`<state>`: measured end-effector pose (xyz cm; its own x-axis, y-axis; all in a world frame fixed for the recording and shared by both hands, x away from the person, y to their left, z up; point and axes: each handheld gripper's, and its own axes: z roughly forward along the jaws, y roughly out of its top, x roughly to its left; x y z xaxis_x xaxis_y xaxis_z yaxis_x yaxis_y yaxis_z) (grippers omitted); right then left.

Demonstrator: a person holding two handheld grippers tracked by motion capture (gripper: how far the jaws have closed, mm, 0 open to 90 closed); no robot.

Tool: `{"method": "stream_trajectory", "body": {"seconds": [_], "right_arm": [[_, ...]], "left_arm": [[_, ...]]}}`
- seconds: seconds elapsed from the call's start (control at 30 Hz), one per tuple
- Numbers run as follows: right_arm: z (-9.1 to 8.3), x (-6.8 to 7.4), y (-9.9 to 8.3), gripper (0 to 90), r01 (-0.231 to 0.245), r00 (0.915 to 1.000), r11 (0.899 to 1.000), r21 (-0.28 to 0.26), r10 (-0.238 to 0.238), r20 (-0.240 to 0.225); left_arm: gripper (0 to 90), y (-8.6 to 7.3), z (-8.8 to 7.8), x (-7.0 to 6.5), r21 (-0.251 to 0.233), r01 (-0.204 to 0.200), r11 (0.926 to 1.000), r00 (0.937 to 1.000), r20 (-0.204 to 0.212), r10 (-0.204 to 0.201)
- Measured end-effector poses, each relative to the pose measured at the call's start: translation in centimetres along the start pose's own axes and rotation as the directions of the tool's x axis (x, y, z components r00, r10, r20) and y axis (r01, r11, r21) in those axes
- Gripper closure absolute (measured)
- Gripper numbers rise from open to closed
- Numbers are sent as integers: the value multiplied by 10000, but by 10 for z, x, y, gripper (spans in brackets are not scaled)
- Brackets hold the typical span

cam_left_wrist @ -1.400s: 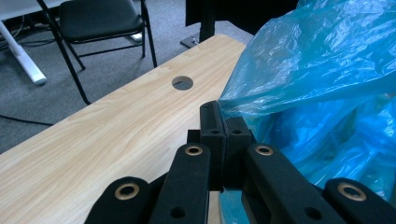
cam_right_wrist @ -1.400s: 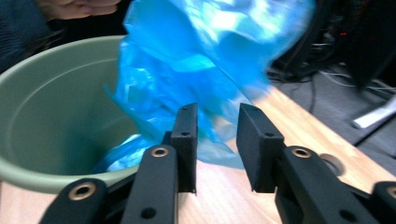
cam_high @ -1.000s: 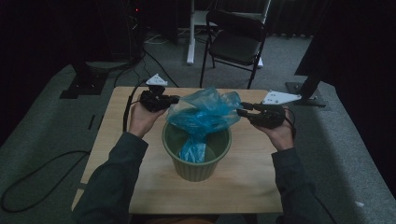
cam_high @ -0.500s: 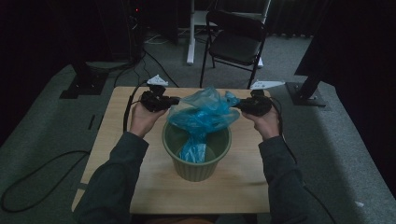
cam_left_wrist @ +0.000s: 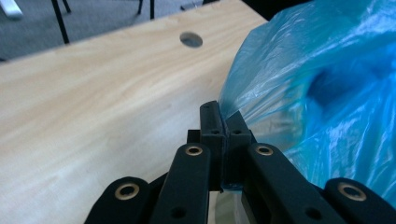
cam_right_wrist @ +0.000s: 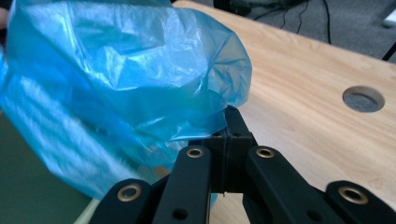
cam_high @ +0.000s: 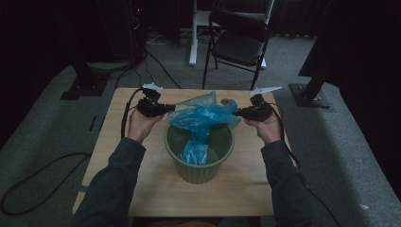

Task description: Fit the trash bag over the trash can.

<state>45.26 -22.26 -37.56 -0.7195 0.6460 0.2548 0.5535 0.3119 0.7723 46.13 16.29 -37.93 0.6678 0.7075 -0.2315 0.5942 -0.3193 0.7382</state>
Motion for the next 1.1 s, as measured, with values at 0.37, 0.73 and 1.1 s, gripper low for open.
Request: {"method": "stream_trajectory", "body": {"seconds": [0.37,0.73,1.1], "right_arm": [[11,3,-10,900,178,9996,9977,647,-163,-231],[-10,11,-16,778,407,9990,9989,214,-403,-211],[-42,33,-20,700,1178,9930,9913,-590,-1178,31]], "left_arm": [[900,-17,12,3,579,227,9981,9985,490,-255],[877,-20,10,2,502,238,9985,9968,750,-276],[876,-20,3,-4,282,105,9995,9962,856,-129]]}}
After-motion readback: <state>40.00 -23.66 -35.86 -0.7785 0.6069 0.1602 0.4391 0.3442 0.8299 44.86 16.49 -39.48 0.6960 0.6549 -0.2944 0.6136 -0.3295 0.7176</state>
